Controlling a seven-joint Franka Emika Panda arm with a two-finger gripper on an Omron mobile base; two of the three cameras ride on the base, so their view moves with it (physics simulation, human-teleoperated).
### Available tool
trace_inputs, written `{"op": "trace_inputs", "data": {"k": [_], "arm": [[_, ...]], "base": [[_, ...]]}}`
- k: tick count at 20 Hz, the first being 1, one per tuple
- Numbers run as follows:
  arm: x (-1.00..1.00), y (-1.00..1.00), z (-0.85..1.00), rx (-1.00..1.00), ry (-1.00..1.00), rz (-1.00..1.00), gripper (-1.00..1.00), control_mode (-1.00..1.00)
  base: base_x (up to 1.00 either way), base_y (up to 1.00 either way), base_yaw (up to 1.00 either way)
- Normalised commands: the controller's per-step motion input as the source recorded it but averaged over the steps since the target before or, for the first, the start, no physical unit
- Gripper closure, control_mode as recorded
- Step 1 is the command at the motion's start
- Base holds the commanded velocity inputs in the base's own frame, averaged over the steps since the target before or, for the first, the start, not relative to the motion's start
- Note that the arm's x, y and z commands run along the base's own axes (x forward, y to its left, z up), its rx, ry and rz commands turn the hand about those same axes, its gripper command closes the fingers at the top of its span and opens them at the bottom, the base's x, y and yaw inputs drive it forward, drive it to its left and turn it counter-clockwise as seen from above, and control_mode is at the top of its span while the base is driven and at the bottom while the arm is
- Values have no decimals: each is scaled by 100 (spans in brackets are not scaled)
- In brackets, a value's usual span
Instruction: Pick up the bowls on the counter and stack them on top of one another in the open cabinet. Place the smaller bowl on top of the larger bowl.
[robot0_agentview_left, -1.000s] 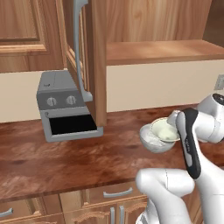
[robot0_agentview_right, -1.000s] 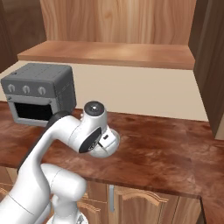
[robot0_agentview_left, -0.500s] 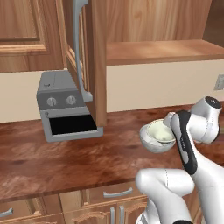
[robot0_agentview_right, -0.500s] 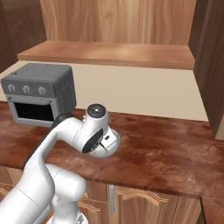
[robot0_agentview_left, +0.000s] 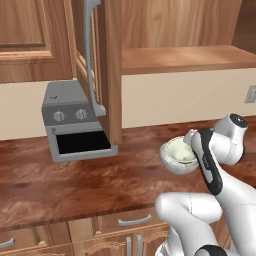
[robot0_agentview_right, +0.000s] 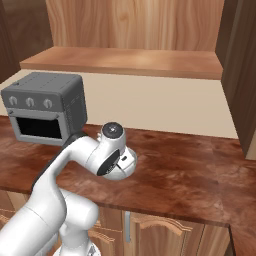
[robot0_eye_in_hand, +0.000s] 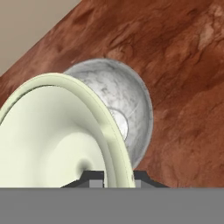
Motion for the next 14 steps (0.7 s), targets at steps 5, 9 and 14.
{"op": "trace_inputs", "data": {"k": [5, 9, 14], "arm": [[19, -6, -12, 0, -4, 1, 100, -100], [18, -16, -12, 0, -4, 3, 100, -100], [5, -10, -4, 0, -2, 2, 100, -100]], "base": [[0, 0, 0], [0, 0, 0], [0, 0, 0]]}}
